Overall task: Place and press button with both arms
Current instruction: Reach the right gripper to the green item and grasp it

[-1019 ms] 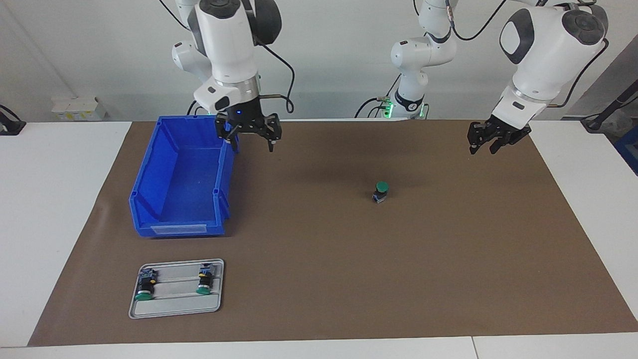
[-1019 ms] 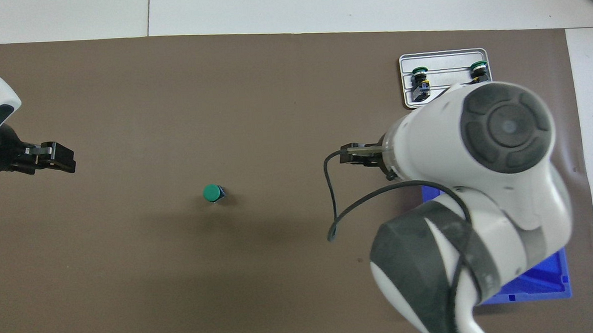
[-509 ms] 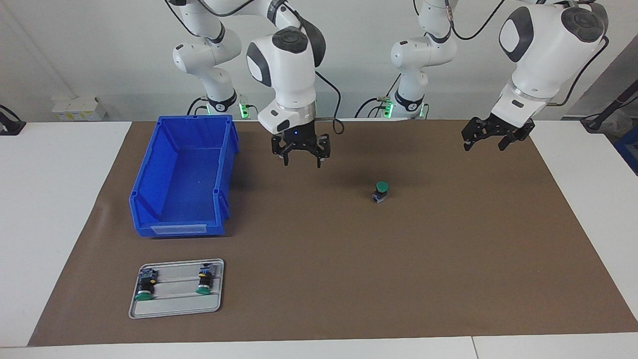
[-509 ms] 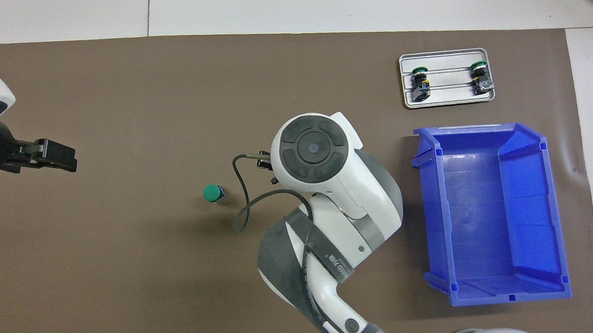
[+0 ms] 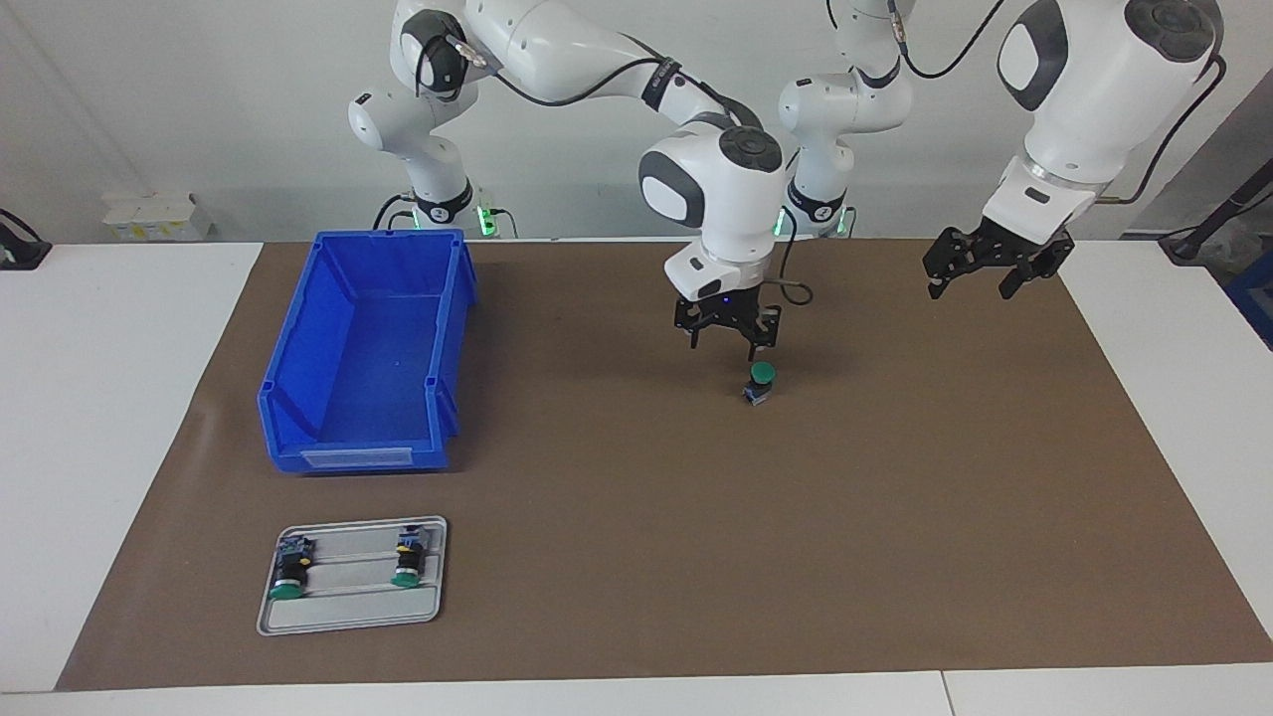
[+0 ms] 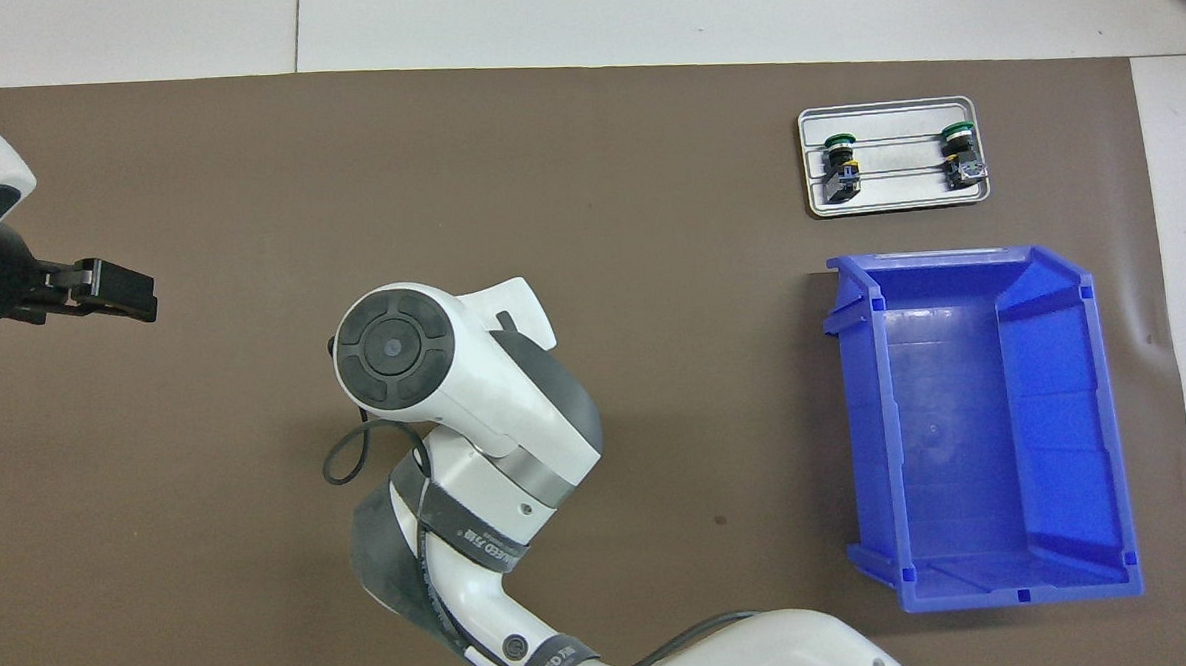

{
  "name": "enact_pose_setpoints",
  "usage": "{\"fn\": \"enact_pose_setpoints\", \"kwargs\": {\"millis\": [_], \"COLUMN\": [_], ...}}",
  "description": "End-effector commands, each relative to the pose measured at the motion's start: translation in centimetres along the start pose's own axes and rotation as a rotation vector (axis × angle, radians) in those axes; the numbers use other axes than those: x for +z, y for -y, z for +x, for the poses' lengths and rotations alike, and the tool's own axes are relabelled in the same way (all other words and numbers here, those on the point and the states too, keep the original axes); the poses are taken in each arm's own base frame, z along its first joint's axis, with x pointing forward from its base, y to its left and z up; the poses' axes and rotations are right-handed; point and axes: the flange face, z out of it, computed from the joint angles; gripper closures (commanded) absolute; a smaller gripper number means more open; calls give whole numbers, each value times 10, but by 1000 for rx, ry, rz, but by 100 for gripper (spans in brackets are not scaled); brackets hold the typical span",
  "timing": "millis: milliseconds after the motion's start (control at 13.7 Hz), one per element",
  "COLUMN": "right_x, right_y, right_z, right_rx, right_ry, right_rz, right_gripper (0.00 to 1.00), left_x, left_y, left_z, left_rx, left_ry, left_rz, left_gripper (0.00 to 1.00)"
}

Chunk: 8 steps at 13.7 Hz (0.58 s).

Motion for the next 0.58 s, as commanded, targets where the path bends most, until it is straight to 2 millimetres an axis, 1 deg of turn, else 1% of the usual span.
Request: {"fn": "enact_pose_setpoints", "kwargs": {"millis": [0, 146, 218, 364, 437, 509], "right_x": [23, 23, 28, 38, 48, 60], "right_y": [31, 34, 38, 38, 45, 46], "right_z": [-6, -7, -12, -17, -35, -40], "right_rx": [34, 34, 24, 3, -29, -44], "right_ry": [-27, -31, -37, -57, -60, -70], "right_rz": [15, 34, 40, 17, 5, -9], "right_gripper": [9, 9, 10, 10, 10, 10], "left_x": [3, 5, 4, 4, 4, 4], "left_y": [8, 7, 9, 9, 13, 17], "left_z": [-9, -12, -12, -12, -12, -11], "left_rx": [-5, -5, -7, -3, -11, -23], "left_ry": [-24, -13, -14, -19, -20, -28], "left_rz": [19, 19, 20, 20, 20, 20], "left_gripper": [1, 0, 0, 0, 0, 0]}}
